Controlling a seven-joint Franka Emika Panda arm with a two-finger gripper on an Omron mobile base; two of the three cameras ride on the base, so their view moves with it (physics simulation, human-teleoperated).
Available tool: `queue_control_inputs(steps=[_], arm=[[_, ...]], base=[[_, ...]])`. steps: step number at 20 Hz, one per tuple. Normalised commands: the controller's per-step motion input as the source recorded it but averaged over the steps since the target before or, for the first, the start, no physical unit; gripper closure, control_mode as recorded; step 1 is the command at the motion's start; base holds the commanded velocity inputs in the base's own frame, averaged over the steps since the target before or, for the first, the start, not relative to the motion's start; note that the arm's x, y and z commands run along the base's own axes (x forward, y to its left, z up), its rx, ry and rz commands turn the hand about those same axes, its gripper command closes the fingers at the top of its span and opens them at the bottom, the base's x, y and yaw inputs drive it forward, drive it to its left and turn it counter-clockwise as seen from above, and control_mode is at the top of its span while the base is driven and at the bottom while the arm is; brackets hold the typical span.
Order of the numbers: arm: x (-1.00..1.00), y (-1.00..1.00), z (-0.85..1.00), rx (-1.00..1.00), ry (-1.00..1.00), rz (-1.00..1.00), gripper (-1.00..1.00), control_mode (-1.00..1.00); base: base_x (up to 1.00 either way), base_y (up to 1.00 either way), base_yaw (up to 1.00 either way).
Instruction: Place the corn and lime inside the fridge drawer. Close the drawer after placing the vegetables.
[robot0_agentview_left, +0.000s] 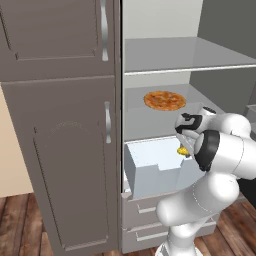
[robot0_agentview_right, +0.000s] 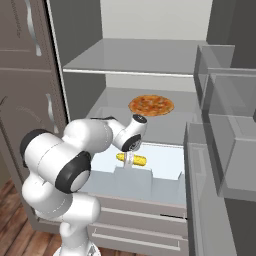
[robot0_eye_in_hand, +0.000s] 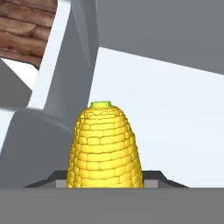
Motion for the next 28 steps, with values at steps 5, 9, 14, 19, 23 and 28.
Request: queue_control_inputs(steps=[5, 9, 14, 19, 23, 28], arm=[[-0.05, 0.00, -0.14, 0.06, 0.06, 0.10, 1.00, -1.00], [-0.45, 0.00, -0.23, 0.05, 0.14, 0.19, 1.00, -1.00], [-0.51, 0.00, -0.19, 0.00, 0.10, 0.13, 1.00, -1.00], [-0.01, 0.03, -0.11, -0.03, -0.03, 0.12, 1.00, -1.00], [-0.10, 0.04, -0.26, -0.17, -0.09, 0.32, 1.00, -1.00], [-0.13, 0.04, 0.23, -0.10, -0.01, 0.32, 1.00, -1.00]], base=[[0.00, 0.00, 0.00], [0.00, 0.00, 0.00], [0.00, 0.00, 0.00], [0.00, 0.00, 0.00], [0.00, 0.00, 0.00], [0.00, 0.00, 0.00]])
